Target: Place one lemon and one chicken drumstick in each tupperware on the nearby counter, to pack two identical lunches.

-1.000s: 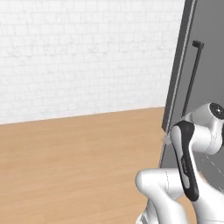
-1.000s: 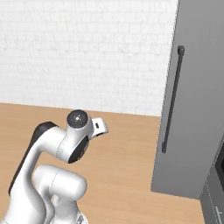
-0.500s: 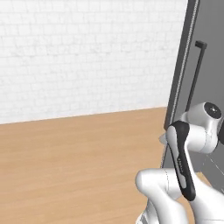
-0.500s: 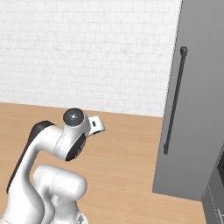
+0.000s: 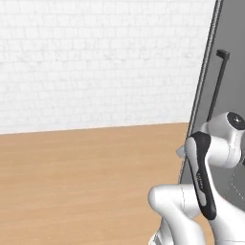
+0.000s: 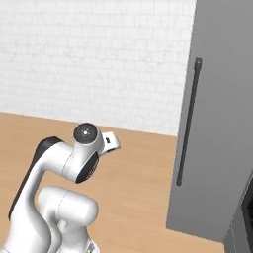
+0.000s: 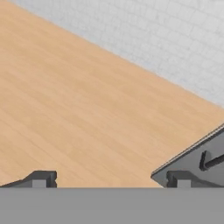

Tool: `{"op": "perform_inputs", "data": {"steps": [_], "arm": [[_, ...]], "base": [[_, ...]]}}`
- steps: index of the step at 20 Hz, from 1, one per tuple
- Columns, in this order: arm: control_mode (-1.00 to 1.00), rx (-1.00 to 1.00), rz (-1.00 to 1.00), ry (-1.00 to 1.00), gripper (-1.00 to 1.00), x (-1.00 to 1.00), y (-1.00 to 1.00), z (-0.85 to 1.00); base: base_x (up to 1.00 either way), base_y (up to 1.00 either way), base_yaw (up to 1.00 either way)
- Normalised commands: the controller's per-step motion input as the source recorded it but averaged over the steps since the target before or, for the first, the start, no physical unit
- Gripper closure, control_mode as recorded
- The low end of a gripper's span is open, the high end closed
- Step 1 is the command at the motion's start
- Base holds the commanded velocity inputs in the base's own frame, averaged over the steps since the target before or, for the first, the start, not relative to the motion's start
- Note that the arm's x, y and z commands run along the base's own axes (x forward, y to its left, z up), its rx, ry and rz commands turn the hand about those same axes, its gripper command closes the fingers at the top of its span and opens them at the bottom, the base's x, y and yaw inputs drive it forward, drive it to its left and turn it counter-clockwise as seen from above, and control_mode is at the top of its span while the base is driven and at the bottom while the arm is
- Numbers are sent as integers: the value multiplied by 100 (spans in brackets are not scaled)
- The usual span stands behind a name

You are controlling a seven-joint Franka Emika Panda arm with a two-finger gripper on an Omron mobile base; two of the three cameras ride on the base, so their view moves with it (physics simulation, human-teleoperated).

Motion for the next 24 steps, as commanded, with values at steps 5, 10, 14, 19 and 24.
{"op": "perform_inputs", "data": {"steps": [5, 10, 14, 19, 24], "arm": [[100, 0, 0, 0, -100, 0, 0, 0], [100, 0, 0, 0, -100, 0, 0, 0], [100, 0, 0, 0, -100, 0, 0, 0], [100, 0, 0, 0, -100, 0, 0, 0], [100, 0, 0, 0, -100, 0, 0, 0]], "base": [[100, 94, 2], [100, 77, -13], [99, 76, -72], [100, 95, -55], [15, -11, 37]]}}
